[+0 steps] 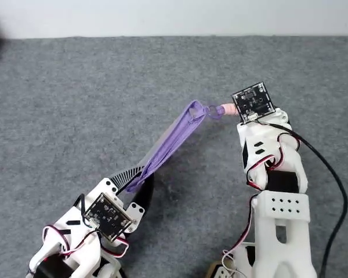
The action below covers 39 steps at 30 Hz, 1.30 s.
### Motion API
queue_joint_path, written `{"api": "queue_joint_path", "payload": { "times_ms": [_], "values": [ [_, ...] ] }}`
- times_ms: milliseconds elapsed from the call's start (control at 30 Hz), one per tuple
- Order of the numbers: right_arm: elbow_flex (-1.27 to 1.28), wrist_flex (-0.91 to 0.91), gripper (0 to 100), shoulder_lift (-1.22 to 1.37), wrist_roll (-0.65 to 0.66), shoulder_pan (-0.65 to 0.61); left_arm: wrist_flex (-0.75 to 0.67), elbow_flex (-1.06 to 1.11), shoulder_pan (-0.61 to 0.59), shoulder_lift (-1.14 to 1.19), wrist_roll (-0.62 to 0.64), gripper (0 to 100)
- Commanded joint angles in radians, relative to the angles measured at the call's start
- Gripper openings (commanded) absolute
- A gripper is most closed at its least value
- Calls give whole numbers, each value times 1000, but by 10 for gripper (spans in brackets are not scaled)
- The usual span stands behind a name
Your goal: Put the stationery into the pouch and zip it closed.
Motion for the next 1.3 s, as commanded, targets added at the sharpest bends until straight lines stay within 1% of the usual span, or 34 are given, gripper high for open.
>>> {"api": "queue_joint_path", "payload": {
  "times_ms": [0,67,167,233,267,333,467,600,700,800,967,1100,1233,1267],
  "values": [
    [-78,91,10,-21,-12,7,-9,-65,-11,-14,-9,34],
    [-83,166,41,-44,-14,-8,-18,-64,-12,-14,-5,104],
    [-83,280,142,-104,-17,-18,-55,-62,-64,-14,9,239],
    [-83,351,205,-147,-37,-19,-87,-51,-107,-14,34,298],
    [-83,381,229,-170,-61,-19,-101,-42,-124,-14,40,312],
    [-83,446,253,-217,-98,-15,-121,-33,-147,-14,41,314],
    [-83,564,253,-302,-146,-12,-160,-25,-160,-14,41,314],
    [-80,616,252,-340,-221,-1,-195,-28,-160,-14,41,313],
    [-78,610,252,-312,-285,47,-196,-35,-158,-14,41,313],
    [-78,587,252,-243,-345,130,-193,-59,-160,-14,41,313],
    [-110,578,252,-143,-402,242,-155,-105,-161,-14,38,312],
    [-127,584,252,-139,-422,278,-121,-156,-222,-14,40,312],
    [-161,694,252,-139,-434,289,-120,-200,-288,-14,41,312],
    [-180,730,252,-139,-456,289,-115,-206,-298,-14,41,312]
  ]
}}
